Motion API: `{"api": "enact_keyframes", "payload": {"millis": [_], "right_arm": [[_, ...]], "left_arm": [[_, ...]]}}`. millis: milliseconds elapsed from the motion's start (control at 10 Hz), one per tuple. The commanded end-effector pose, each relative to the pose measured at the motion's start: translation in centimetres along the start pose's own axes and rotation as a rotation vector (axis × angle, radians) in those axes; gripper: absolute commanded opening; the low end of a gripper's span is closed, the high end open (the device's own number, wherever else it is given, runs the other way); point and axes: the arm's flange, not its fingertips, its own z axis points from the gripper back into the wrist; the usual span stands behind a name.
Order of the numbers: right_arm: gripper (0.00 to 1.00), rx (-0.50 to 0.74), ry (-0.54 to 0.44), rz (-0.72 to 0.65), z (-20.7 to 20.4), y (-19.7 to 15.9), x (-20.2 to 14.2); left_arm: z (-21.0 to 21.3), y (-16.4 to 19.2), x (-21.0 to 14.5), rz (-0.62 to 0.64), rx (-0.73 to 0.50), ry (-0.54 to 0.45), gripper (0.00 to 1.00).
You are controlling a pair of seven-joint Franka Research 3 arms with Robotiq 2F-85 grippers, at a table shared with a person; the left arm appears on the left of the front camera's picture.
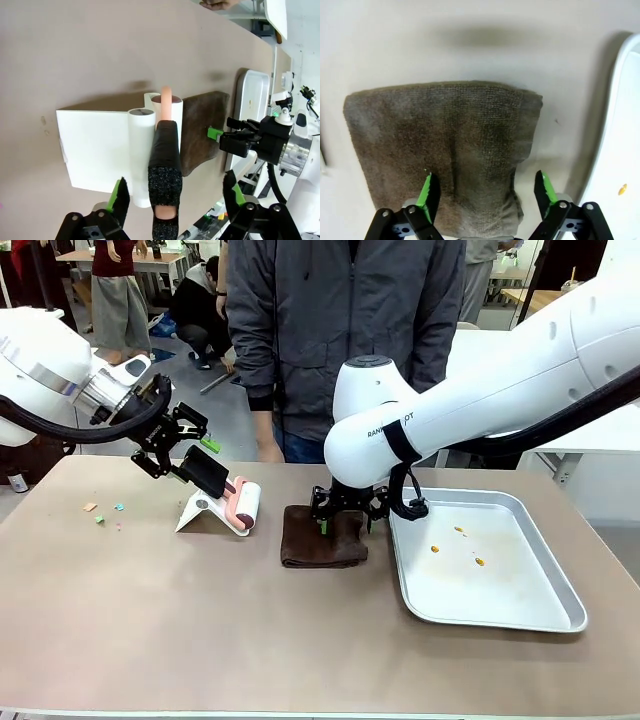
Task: Clean the surface of the table.
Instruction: Hold the Lint Roller with your left hand and the towel with your right hand.
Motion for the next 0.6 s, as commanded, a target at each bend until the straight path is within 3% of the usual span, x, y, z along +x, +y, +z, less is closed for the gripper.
{"api": "enact_keyframes", "payload": {"millis": [0, 100, 200, 300, 500], "right_arm": [[0.42, -0.036, 0.001, -0.041, -0.1, 0.5, 0.3], [0.00, -0.033, 0.008, -0.042, -0.2, 0.4, 0.3], [0.00, -0.025, 0.012, -0.040, -0.2, 0.4, 0.3], [0.25, -0.022, 0.022, -0.033, -0.3, 0.4, 0.3], [0.00, -0.019, 0.028, -0.027, -0.3, 0.4, 0.3]], "left_arm": [[0.0, -0.2, 0.1, 0.048, 0.053, -0.036, 0.41], [-0.1, -0.2, 0.1, 0.039, 0.063, -0.036, 0.12], [0.0, -0.1, 0.1, 0.035, 0.064, -0.037, 0.00], [0.3, 0.3, 0.1, 0.035, 0.061, -0.050, 0.00], [0.7, 0.9, 0.1, 0.029, 0.059, -0.054, 0.05]]}}
